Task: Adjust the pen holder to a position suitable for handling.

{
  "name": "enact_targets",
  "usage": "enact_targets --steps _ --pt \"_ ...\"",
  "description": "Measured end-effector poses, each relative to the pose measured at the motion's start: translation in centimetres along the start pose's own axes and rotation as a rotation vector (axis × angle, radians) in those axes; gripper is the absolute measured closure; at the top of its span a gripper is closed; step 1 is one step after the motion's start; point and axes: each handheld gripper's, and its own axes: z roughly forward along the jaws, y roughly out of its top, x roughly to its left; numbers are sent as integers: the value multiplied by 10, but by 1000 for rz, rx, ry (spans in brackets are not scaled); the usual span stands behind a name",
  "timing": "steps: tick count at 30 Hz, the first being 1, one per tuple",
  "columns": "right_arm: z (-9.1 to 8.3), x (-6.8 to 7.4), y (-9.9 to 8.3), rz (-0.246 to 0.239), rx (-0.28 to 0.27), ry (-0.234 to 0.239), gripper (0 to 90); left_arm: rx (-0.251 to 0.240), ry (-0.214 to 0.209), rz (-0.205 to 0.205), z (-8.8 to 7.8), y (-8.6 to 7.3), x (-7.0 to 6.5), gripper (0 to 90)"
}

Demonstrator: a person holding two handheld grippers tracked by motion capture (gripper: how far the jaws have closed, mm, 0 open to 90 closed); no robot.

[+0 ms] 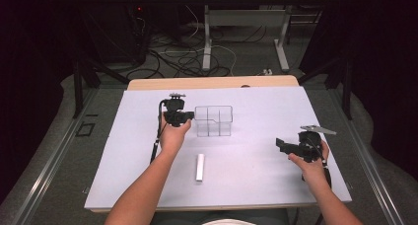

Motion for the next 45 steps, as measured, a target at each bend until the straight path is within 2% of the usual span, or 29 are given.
enact_targets --steps 9,17,23,28,32,38,42,45 --pt "0 0 0 0 0 6 43 -26 -40 -36 -14 -1 11 762" --pt "1 0 0 8 4 1 44 -44 -102 -70 -25 -7 20 679" --pt "2 1 -1 -6 6 5 44 -63 -120 -93 -32 -13 25 619" --pt "1 1 -1 3 3 4 44 -93 -126 -101 -41 -19 23 593" --pt "0 0 0 5 2 1 45 -110 -113 -79 -47 -23 22 550" --pt "1 1 0 10 4 2 45 -101 -112 -31 -55 -31 20 476" --pt "1 1 0 3 2 3 46 -96 -123 -20 -56 -37 18 414" --pt "1 1 0 2 3 4 47 -84 -113 -3 -58 -42 16 387"
